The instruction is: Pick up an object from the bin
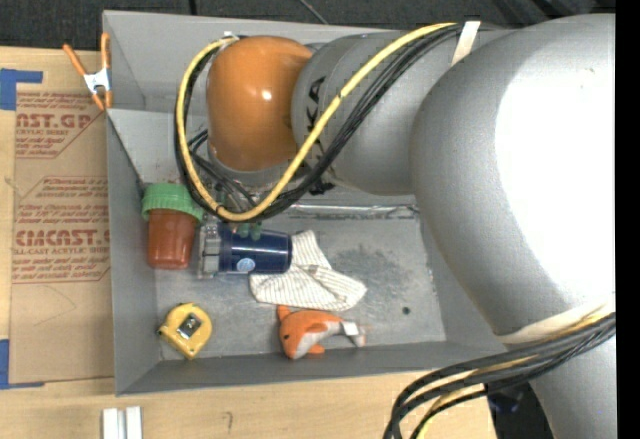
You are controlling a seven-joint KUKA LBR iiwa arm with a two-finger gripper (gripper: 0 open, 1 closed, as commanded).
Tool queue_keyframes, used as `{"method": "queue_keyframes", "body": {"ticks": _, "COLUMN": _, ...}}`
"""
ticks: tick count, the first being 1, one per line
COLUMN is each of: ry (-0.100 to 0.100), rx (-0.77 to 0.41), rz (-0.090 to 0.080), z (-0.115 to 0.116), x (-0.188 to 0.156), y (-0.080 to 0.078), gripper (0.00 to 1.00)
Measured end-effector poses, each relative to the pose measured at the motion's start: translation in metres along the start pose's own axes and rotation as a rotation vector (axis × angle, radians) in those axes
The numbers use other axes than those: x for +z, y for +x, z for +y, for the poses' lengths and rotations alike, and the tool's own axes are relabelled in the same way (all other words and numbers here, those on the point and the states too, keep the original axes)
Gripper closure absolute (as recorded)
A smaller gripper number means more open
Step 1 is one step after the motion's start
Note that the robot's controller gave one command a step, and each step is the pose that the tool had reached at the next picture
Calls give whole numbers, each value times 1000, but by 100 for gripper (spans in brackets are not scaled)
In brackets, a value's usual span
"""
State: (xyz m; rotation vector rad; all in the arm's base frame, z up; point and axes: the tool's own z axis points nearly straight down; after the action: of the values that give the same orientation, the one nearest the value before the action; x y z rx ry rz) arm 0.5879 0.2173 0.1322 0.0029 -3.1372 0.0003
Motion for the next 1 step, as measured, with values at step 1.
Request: {"method": "queue_keyframes", "body": {"ticks": 1, "ry": -2, "rx": 1, "rz": -7, "z": 0, "x": -5, "y": -2, "gripper": 0}}
